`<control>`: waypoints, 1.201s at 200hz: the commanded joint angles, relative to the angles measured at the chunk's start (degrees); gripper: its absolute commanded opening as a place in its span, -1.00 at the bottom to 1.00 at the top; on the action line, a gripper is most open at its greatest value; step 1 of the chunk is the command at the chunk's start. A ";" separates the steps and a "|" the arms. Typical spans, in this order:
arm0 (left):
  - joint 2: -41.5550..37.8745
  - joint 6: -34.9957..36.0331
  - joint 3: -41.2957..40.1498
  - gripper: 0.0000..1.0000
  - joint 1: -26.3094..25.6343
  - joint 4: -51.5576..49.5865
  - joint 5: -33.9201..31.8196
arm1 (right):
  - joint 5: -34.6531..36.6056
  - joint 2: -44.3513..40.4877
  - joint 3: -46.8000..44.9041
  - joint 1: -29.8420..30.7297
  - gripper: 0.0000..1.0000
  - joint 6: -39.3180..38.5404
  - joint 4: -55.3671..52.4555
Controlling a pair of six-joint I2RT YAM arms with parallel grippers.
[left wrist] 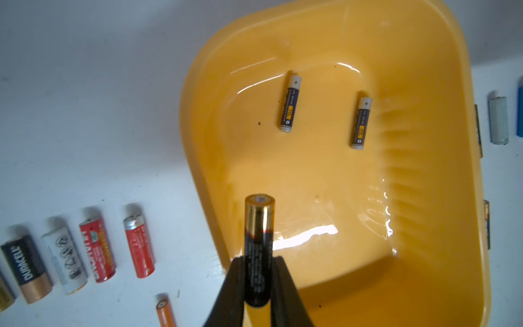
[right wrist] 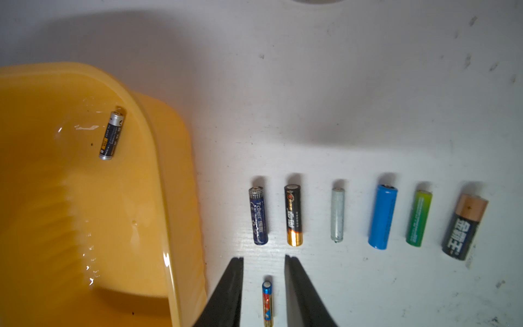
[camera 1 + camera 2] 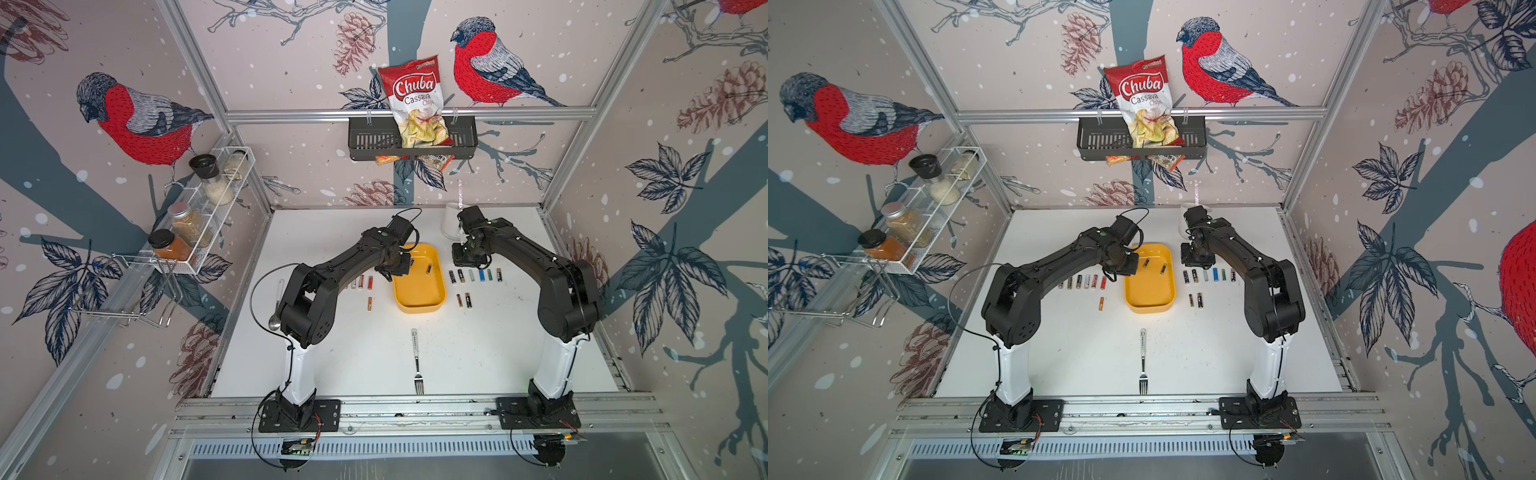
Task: Take the batteries out of the storage box
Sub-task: Pick up the battery from the storage box, then place the battery at the center of the board.
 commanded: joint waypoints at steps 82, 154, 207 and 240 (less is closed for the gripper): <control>-17.45 -2.58 -18.36 -0.63 4.51 4.70 -0.97 | 0.74 1.53 4.01 3.05 -0.37 1.89 -1.77; -23.43 -3.08 -31.93 -0.63 7.83 8.84 -0.10 | 1.76 3.34 6.83 4.41 -0.37 2.21 -3.47; -22.49 -3.43 -36.80 -0.63 8.38 11.95 1.24 | 2.32 4.39 8.14 4.39 -0.37 2.07 -4.53; -21.33 -2.95 -37.34 -0.63 8.88 12.95 1.61 | 2.32 4.90 8.59 4.51 -0.37 2.08 -4.80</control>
